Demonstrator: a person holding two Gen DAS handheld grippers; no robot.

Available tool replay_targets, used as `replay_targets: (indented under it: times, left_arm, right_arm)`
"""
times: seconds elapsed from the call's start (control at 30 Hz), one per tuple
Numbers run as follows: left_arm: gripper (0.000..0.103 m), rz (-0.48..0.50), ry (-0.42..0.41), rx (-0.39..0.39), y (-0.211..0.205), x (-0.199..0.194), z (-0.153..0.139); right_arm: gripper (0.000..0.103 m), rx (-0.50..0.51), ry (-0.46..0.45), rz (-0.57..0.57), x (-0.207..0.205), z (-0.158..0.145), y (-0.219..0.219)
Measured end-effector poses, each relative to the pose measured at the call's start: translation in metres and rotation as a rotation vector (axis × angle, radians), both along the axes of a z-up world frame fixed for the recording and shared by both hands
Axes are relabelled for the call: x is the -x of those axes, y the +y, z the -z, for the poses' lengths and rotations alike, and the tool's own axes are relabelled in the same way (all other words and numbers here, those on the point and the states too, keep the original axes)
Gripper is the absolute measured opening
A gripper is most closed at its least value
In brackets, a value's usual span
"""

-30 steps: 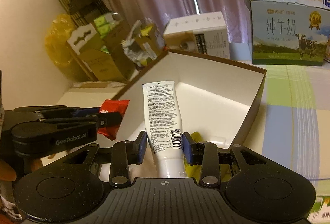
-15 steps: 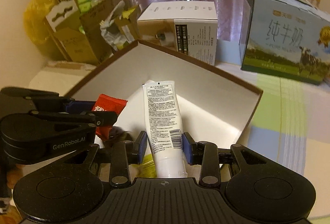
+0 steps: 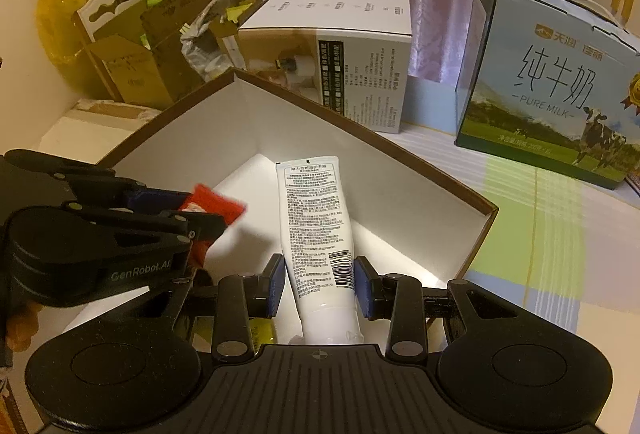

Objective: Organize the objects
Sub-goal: 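Open the left tool to drop the red packet into the box, then open the right tool to drop the white toothpaste tube into the box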

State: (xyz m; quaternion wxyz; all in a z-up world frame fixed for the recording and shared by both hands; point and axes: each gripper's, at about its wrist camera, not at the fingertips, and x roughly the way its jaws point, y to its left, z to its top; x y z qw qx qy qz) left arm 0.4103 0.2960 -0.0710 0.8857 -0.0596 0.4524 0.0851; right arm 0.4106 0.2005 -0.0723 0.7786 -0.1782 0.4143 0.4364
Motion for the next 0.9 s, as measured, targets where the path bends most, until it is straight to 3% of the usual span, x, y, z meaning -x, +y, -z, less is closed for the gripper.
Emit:
replay_targets:
  times: [0.57,0.9]
  left_arm:
    - [0.028,-0.013,0.01,-0.011,0.007,-0.004,0.003]
    - [0.04,-0.013,0.008,-0.021,0.008,0.001,0.001]
  right_arm:
    - [0.034,0.003,0.001,0.002,0.0,0.002,-0.001]
    - [0.034,-0.042,-0.017,0.003,0.001,0.0,-0.002]
